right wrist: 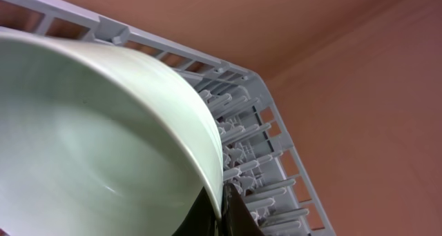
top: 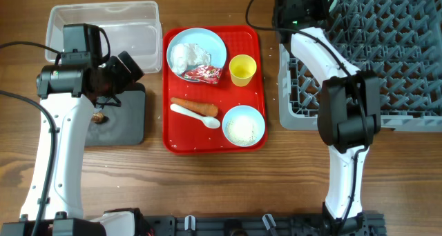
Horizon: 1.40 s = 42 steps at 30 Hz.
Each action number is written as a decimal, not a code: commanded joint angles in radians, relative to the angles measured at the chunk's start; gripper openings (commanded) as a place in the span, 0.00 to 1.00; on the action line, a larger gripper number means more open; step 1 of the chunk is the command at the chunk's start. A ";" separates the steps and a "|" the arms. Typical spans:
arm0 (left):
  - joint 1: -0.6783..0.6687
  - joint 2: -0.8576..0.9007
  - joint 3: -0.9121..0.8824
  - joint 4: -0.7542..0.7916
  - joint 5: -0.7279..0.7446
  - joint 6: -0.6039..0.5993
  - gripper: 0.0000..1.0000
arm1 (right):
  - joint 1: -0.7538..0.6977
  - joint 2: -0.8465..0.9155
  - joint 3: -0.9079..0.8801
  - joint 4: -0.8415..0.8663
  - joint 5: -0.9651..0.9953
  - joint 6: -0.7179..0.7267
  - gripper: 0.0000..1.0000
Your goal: Sort waste into correct bins and load items into the dishwasher rack
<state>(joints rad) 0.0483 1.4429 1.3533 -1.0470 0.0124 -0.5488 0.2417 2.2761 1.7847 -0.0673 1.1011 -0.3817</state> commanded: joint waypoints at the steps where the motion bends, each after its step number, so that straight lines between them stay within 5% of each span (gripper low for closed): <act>1: 0.005 0.003 0.005 0.002 -0.003 -0.010 1.00 | 0.018 0.033 -0.002 -0.003 0.001 -0.037 0.04; 5: 0.005 0.003 0.005 0.002 -0.003 -0.010 1.00 | 0.064 0.033 -0.002 -0.076 0.009 -0.038 0.06; 7: 0.005 0.003 0.005 0.002 -0.003 -0.010 1.00 | 0.086 0.033 -0.002 -0.129 0.008 -0.037 0.27; 8: 0.005 0.003 0.005 0.002 -0.003 -0.010 1.00 | 0.095 0.033 -0.002 -0.138 0.009 -0.037 0.50; 11: 0.005 0.003 0.005 0.002 -0.003 -0.010 1.00 | 0.105 0.033 -0.002 -0.139 0.010 -0.037 0.79; 17: 0.005 0.003 0.005 0.002 -0.003 -0.010 1.00 | 0.108 0.017 -0.002 -0.135 0.081 -0.033 0.99; 28: 0.005 0.003 0.005 0.002 -0.003 -0.010 1.00 | 0.212 -0.016 -0.002 -0.127 0.046 0.000 1.00; 34: 0.005 0.003 0.005 0.002 -0.003 -0.010 1.00 | 0.260 -0.052 -0.002 -0.177 -0.035 0.132 1.00; 38: 0.005 0.003 0.005 0.002 -0.003 -0.010 1.00 | 0.263 -0.224 -0.002 -0.498 -0.517 0.375 1.00; 42: 0.005 0.003 0.005 0.002 -0.003 -0.010 1.00 | 0.235 -0.381 -0.002 -0.684 -0.913 0.411 1.00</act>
<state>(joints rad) 0.0483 1.4429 1.3533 -1.0473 0.0124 -0.5488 0.4953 2.0136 1.7737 -0.6968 0.5232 -0.0547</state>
